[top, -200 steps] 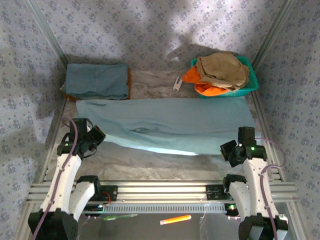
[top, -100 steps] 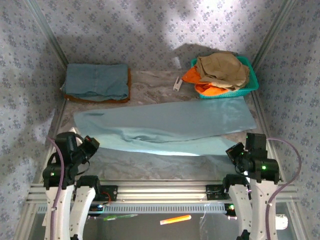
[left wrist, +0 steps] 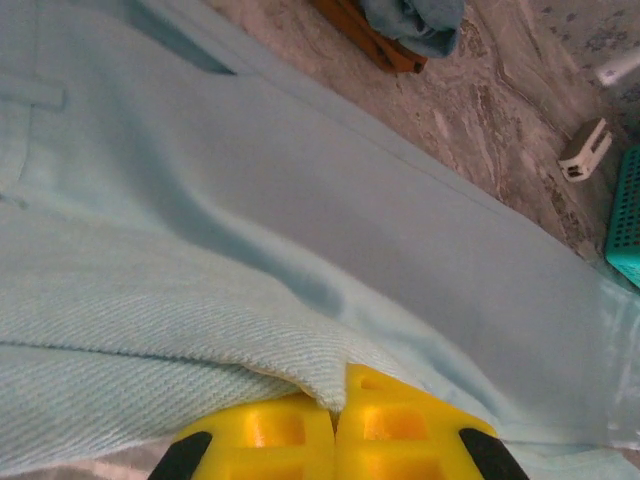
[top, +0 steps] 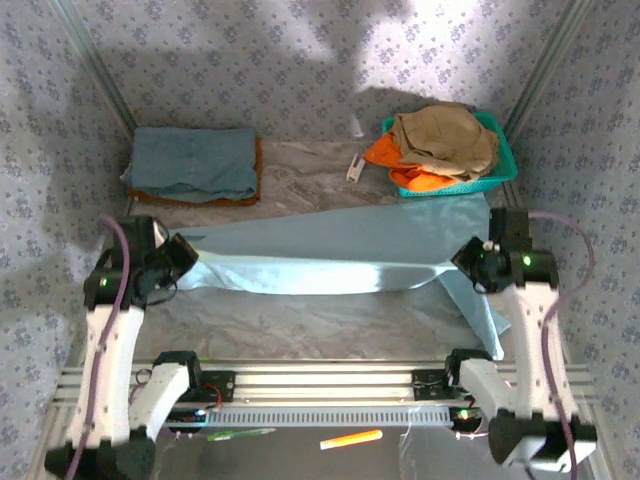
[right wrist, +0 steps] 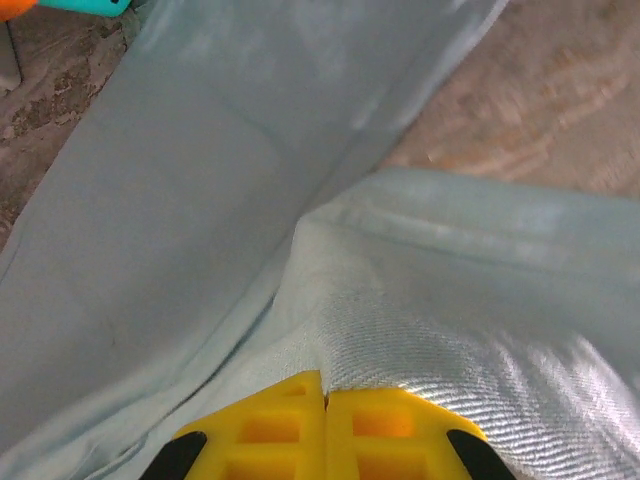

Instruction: Fold and stack the trousers

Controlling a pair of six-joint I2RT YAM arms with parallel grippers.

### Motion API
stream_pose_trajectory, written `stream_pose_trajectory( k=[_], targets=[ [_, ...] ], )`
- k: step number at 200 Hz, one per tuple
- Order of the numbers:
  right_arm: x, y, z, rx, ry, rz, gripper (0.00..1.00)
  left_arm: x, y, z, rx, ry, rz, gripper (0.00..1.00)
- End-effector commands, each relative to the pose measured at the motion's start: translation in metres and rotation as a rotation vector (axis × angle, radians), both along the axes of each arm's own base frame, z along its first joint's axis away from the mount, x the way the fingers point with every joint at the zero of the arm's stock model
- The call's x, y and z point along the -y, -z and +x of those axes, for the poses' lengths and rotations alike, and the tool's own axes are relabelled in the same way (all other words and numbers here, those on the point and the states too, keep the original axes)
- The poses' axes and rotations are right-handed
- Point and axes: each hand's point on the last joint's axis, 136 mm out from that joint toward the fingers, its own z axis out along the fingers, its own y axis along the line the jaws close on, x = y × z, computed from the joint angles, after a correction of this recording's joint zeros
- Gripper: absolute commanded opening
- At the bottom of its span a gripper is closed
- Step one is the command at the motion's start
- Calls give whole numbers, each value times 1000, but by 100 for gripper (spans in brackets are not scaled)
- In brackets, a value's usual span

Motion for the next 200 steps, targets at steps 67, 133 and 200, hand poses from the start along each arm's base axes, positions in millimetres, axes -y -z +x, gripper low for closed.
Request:
stream_pose_trajectory(
  k=[67,133,200],
  targets=[
    [37,23,169,-62,-149,-263,0,-22,-8,147,113,43,175,0],
    [20,63,228,-119,-234,-301,0,-42,53,188,-5,-19,198,0],
    [20,90,254,-183,-260,-324,1,-61,83,216,-67,-44,239,0]
  ],
)
